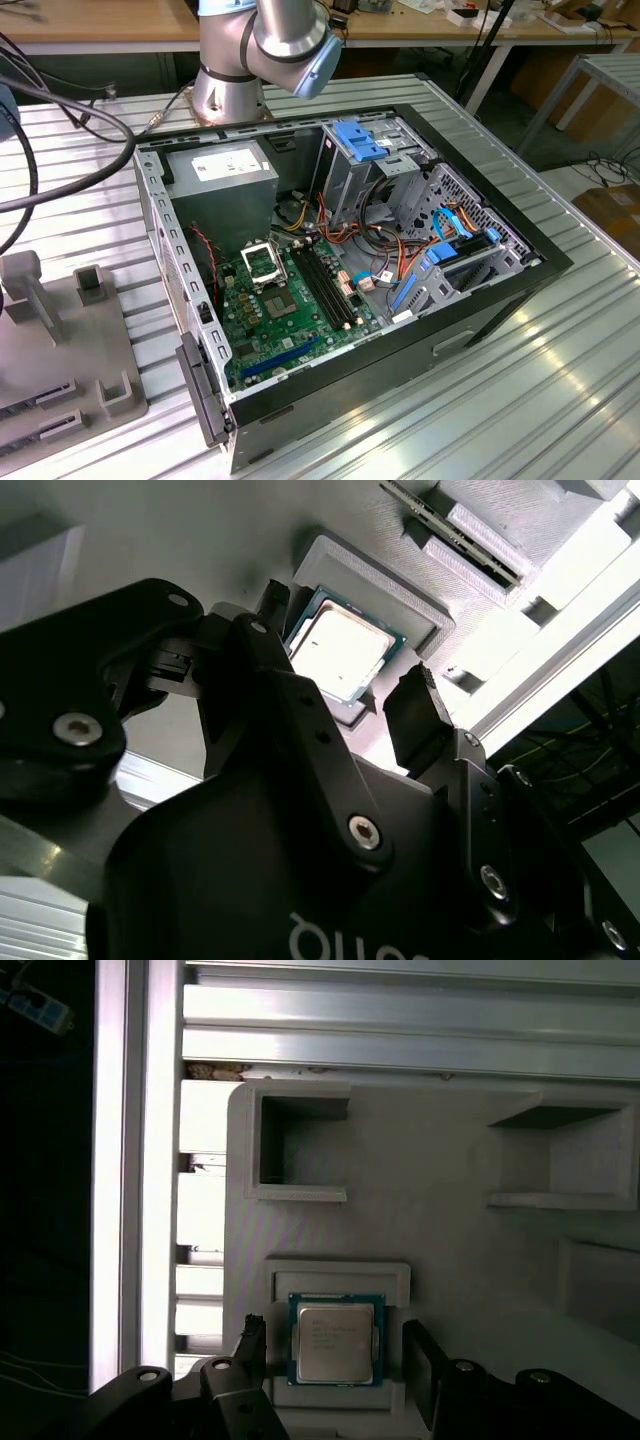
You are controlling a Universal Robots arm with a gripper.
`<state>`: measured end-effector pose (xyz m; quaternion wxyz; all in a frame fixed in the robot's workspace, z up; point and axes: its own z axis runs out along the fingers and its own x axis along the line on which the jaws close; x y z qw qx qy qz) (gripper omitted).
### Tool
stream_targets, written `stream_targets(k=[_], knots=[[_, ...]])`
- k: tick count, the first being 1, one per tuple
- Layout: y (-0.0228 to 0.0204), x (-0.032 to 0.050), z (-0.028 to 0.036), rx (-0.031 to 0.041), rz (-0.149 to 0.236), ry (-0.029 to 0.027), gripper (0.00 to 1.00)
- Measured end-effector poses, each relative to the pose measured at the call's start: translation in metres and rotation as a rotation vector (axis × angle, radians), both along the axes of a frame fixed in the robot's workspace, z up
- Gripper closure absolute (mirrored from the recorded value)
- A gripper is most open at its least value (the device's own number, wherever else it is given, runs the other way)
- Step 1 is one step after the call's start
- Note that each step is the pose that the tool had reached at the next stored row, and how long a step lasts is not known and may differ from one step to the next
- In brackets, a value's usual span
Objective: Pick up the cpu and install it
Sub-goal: 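Pick up the cpu and move it towards the insertion slot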
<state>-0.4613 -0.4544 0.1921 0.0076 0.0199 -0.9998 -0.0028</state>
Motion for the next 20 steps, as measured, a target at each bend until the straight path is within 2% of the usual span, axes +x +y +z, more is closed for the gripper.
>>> stream_targets(k=[20], knots=[[0.002,0.0011,-0.0031,-0.0001,-0.002,0.0002,0.35]])
